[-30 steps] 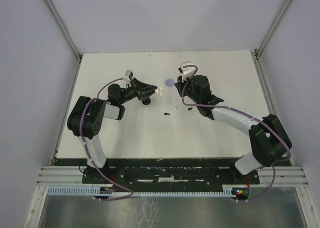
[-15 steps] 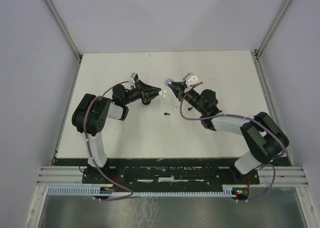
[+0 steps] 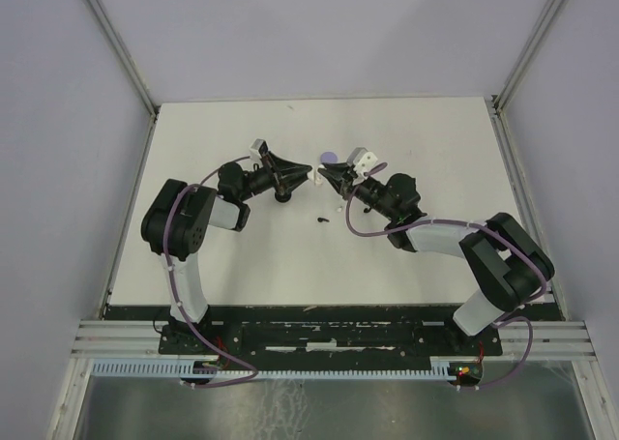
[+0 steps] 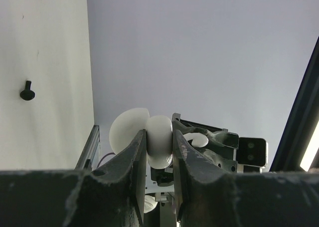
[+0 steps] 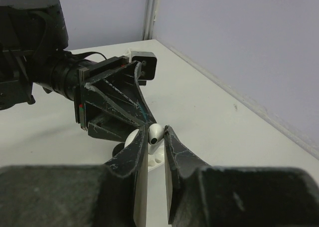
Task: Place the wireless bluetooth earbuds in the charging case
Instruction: Place the earbud in the charging case.
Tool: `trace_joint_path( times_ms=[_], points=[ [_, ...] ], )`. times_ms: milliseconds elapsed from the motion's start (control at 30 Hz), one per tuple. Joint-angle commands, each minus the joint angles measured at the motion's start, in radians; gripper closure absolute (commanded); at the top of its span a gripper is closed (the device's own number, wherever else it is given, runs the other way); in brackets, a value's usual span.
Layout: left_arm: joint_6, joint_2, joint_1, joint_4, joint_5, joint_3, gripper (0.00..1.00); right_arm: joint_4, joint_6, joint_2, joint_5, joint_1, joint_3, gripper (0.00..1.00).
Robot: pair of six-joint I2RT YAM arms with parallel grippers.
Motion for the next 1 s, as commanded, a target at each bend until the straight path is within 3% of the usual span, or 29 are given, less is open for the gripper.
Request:
trace_joint_path(
  times_ms=[0, 967],
  points=[
    [-0.066, -0.002, -0.007, 0.096, -0.002, 0.032, 0.97, 0.011, -0.038, 0.006, -0.026, 0.006, 0.001, 0.99],
    [-0.149, -0.019, -0.008, 0.154, -0.013, 0.036, 0.97, -0.041, -0.084, 0.028, -0.025, 0.013, 0.005, 0.99]
  ],
)
